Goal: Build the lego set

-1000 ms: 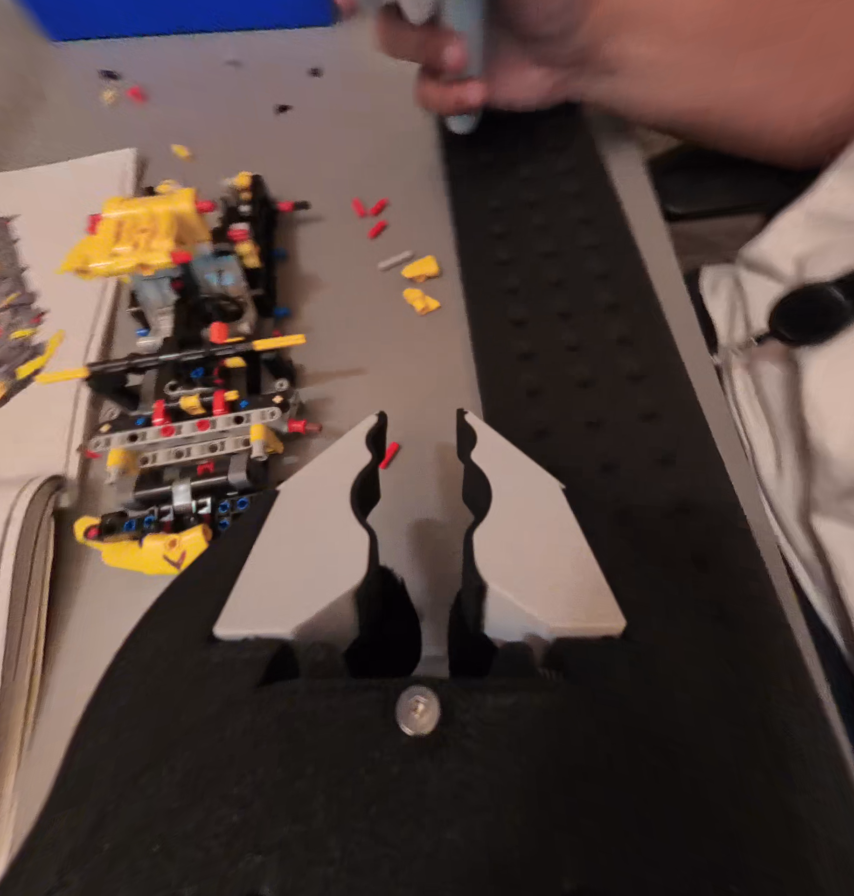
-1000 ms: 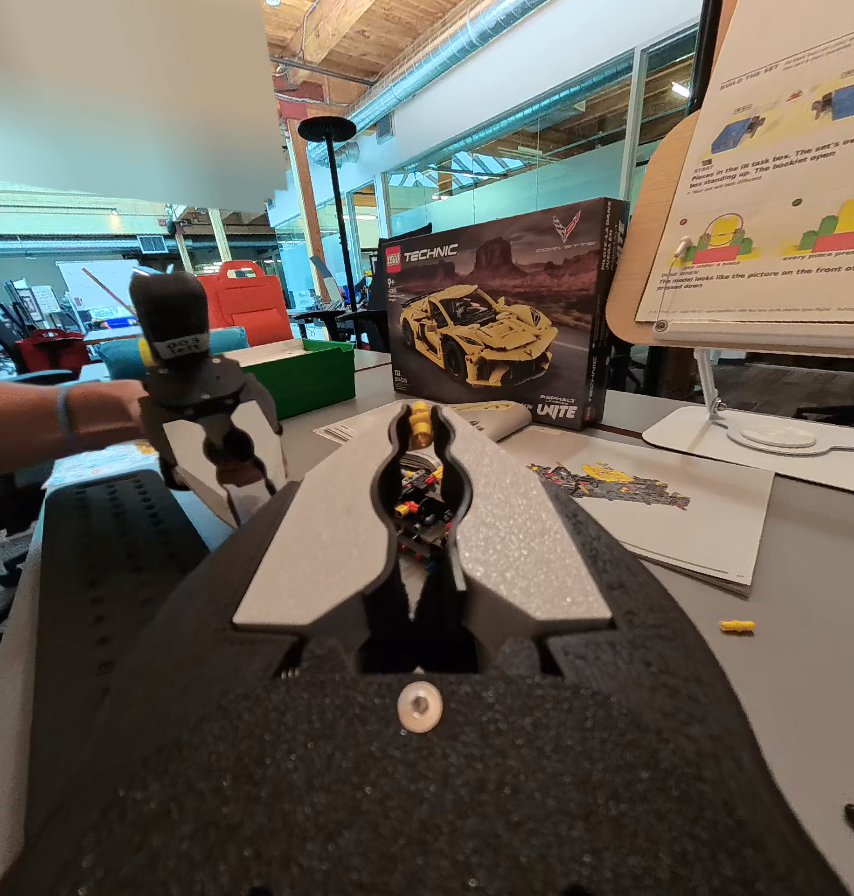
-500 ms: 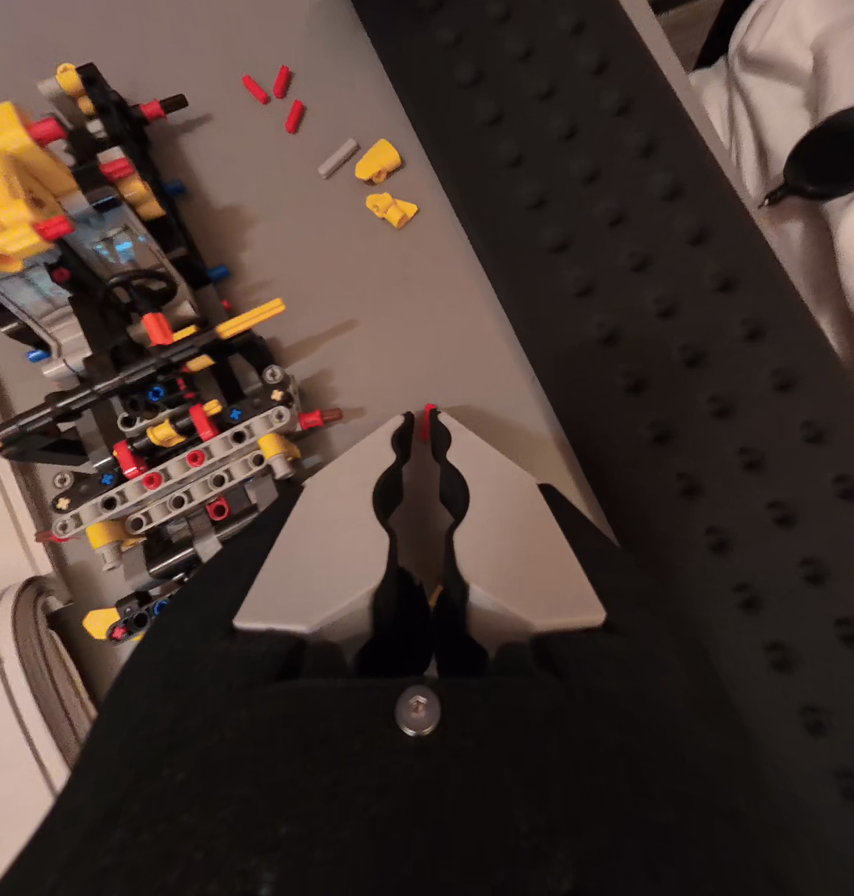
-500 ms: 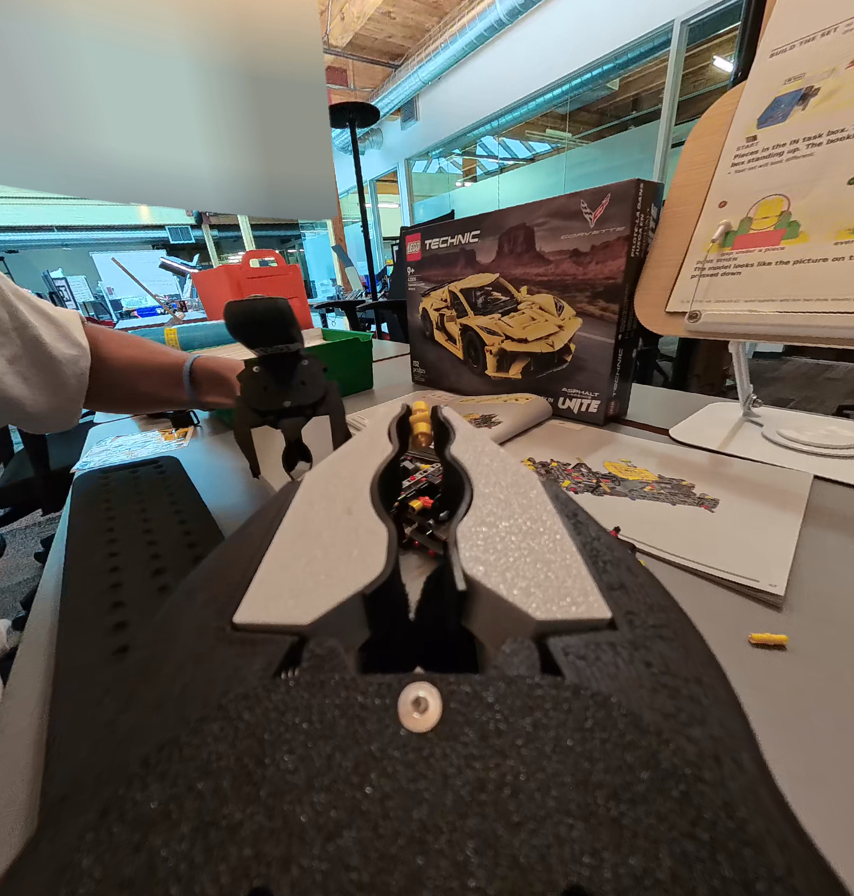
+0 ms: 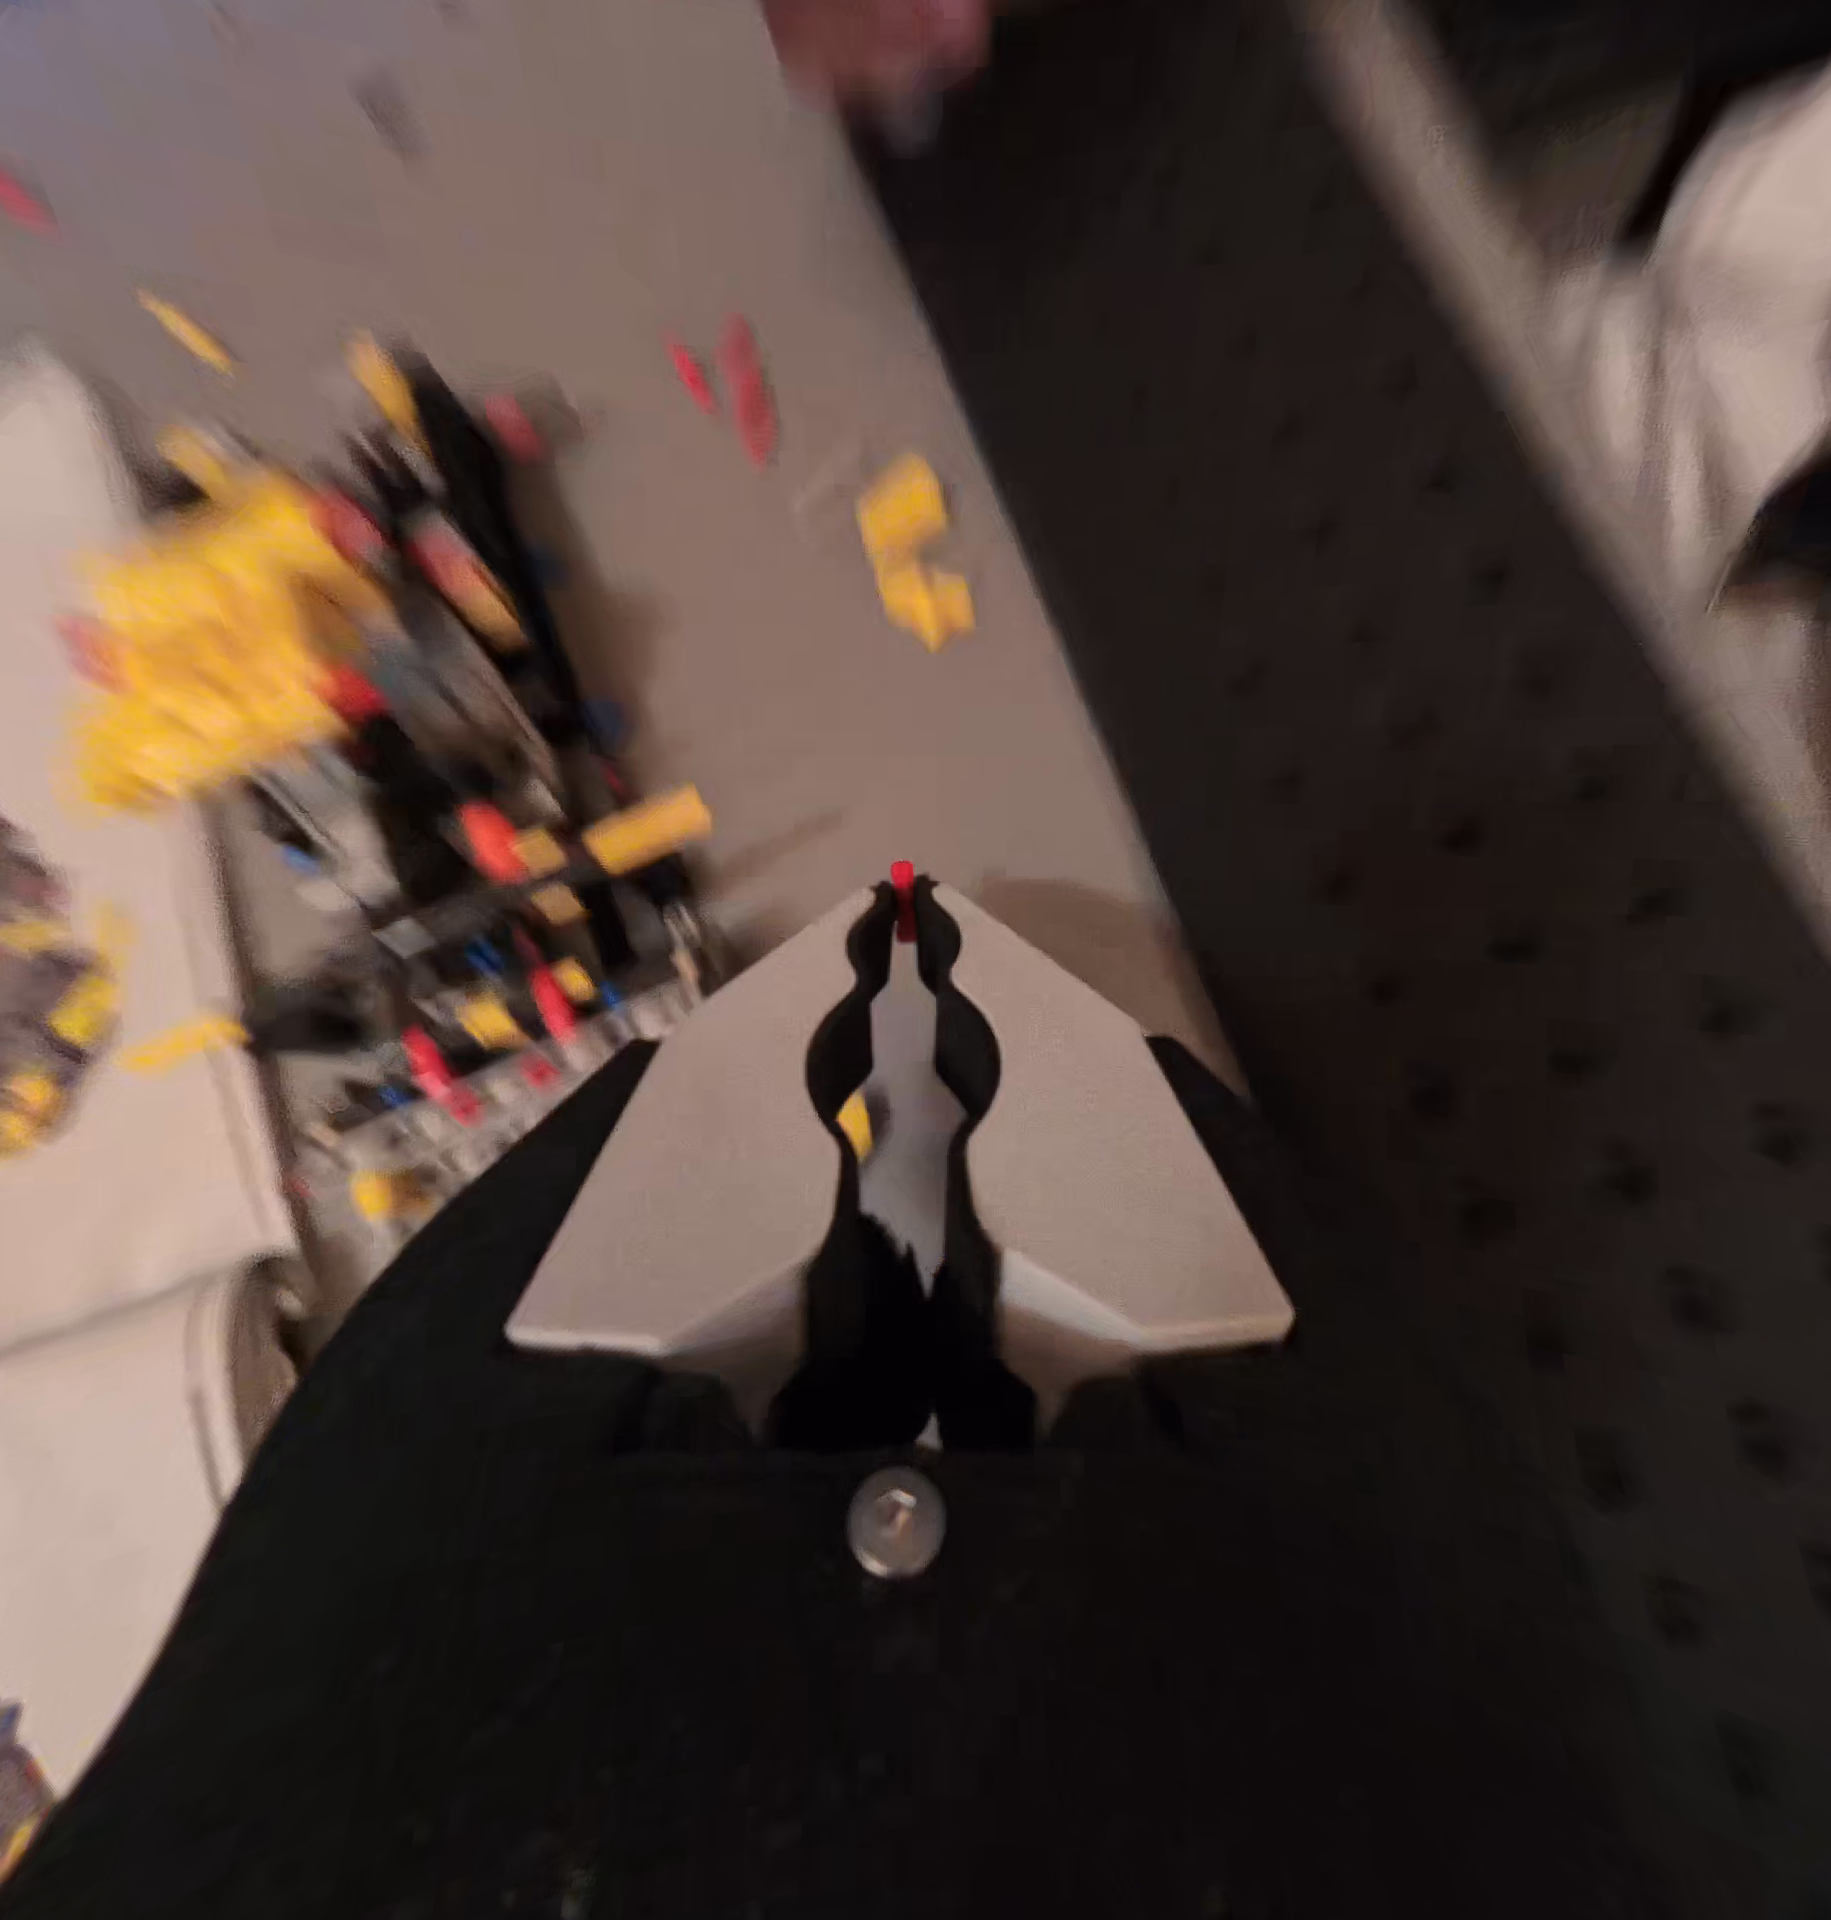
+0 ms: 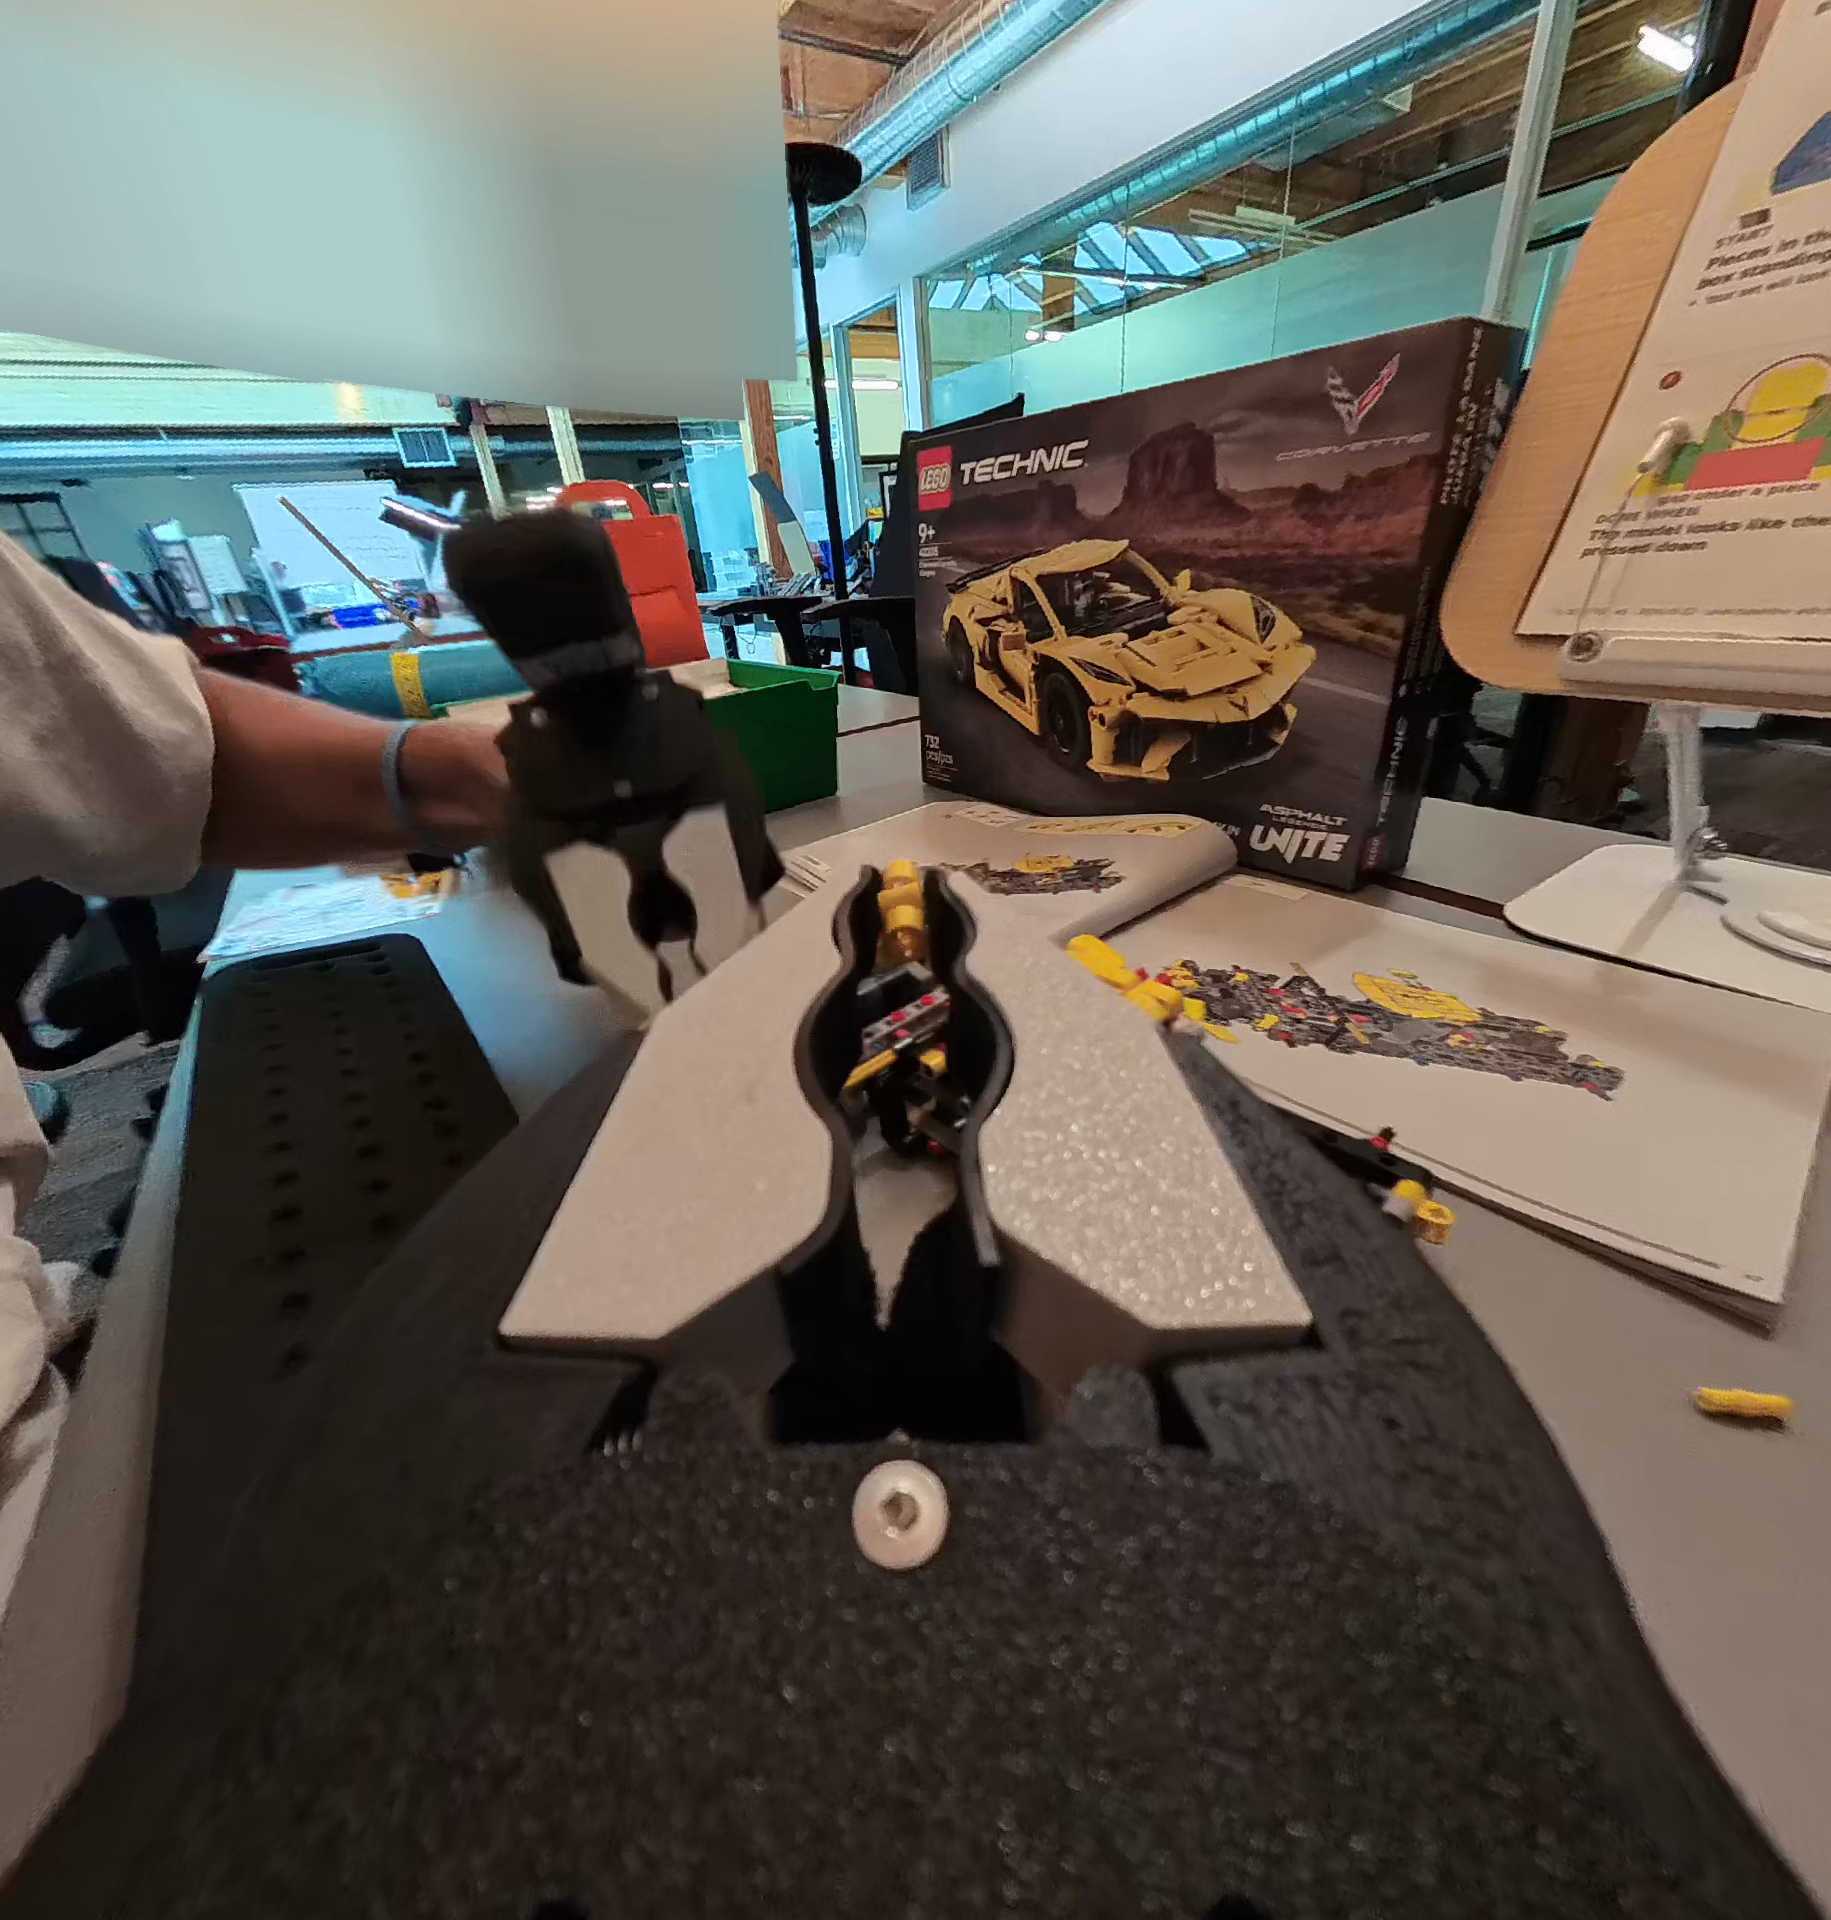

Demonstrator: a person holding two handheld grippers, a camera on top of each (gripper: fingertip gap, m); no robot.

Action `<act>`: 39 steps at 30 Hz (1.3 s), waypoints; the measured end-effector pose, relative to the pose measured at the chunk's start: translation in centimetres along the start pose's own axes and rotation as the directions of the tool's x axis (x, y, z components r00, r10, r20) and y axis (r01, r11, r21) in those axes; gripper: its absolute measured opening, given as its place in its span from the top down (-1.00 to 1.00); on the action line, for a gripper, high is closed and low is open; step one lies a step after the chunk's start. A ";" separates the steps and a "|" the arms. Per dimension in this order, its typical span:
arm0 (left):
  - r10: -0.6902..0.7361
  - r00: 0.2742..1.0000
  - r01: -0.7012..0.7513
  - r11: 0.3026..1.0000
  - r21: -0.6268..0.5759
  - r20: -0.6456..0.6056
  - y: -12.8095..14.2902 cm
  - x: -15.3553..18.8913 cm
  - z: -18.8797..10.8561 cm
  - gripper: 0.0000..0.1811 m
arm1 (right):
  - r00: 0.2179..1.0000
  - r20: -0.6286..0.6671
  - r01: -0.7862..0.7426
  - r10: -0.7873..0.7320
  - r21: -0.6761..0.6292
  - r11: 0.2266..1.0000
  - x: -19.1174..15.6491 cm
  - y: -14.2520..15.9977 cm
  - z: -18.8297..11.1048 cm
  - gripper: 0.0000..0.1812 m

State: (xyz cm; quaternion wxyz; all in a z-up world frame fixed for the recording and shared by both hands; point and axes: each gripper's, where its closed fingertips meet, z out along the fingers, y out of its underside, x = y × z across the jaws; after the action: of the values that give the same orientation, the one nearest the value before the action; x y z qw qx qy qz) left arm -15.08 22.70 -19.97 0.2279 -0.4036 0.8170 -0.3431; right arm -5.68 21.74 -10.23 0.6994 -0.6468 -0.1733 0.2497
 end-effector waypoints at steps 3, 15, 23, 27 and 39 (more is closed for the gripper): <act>-0.197 0.974 0.120 0.866 0.485 0.109 -9.0 -2.4 -4.1 0.96 | 0.999 0.021 -0.032 0.032 -0.006 0.999 -1.2 0.0 1.0 0.92; -0.312 0.949 0.273 0.724 0.633 -0.053 -9.8 0.2 -2.8 0.97 | 0.941 0.282 -0.169 0.185 -0.083 0.982 -6.7 0.7 2.2 0.91; 0.072 0.897 -0.228 0.920 0.319 0.435 -8.2 0.5 -2.5 0.97 | 0.931 0.284 -0.164 0.229 -0.233 0.958 -6.8 2.8 2.4 0.91; 0.197 0.845 -0.329 0.925 0.192 0.497 -7.6 0.6 -2.3 0.97 | 0.928 0.291 -0.150 0.231 -0.276 0.949 -7.2 3.5 2.9 0.91; 0.309 0.788 -0.401 0.914 0.064 0.532 -6.9 0.8 -1.9 0.97 | 0.942 0.268 -0.112 0.201 -0.313 0.943 -7.2 4.3 3.2 0.91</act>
State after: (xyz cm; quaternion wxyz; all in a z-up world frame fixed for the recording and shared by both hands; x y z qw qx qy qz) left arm -13.30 19.77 -13.64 0.5312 -0.2969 0.7549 -0.2444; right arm -13.90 20.35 -13.57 0.5393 -0.7106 -0.2586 0.3706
